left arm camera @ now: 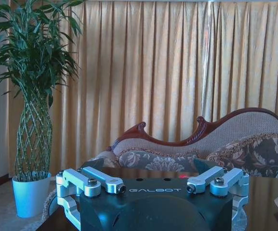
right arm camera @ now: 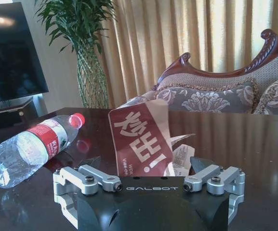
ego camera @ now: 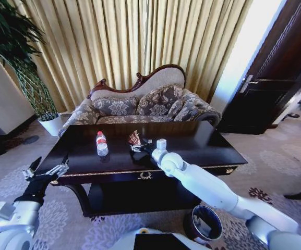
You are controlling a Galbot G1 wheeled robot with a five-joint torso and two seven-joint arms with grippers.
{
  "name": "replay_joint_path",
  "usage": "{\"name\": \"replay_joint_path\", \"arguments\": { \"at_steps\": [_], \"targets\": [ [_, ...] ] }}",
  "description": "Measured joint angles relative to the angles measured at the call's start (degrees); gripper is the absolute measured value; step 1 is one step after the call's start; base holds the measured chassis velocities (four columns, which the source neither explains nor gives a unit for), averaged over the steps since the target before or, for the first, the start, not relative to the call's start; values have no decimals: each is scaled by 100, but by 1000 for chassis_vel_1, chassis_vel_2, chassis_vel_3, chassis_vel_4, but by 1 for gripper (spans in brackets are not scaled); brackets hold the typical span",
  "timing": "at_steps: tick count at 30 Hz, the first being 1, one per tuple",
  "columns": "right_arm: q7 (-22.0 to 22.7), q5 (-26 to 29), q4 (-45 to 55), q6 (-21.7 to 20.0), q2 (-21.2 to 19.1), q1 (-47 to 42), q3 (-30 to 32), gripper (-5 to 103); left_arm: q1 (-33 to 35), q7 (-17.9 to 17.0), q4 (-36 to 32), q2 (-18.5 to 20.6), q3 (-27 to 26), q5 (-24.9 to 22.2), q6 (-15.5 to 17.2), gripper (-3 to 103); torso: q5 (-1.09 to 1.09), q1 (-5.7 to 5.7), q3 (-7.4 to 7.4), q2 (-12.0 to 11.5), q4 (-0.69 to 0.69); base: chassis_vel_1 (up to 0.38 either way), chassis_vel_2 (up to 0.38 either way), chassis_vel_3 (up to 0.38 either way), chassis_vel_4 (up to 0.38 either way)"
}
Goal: Move to the front of the table and place the trash on the table into the trash bin.
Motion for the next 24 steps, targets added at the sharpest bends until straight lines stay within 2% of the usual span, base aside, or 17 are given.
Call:
{"name": "replay_joint_path", "arguments": {
  "at_steps": [20, 21, 23, 24],
  "targets": [
    [0, -23, -170, -4, 149, 173, -161, 100, -32, -4, 0, -15, -6, -22, -40, 100, 0, 0, 0, 0, 0, 0, 0, 0, 0],
    [0, -29, -172, -2, 155, 163, -165, 103, -30, -4, 0, -17, -9, -22, -44, 100, 0, 0, 0, 0, 0, 0, 0, 0, 0],
    [0, -72, -176, 7, 175, 143, -180, 94, -22, -4, 0, -21, -21, -22, -69, 100, 0, 0, 0, 0, 0, 0, 0, 0, 0],
    [0, -72, -176, 7, 175, 143, -180, 94, -22, -4, 0, -21, -21, -22, -69, 100, 0, 0, 0, 0, 0, 0, 0, 0, 0]
  ]
}}
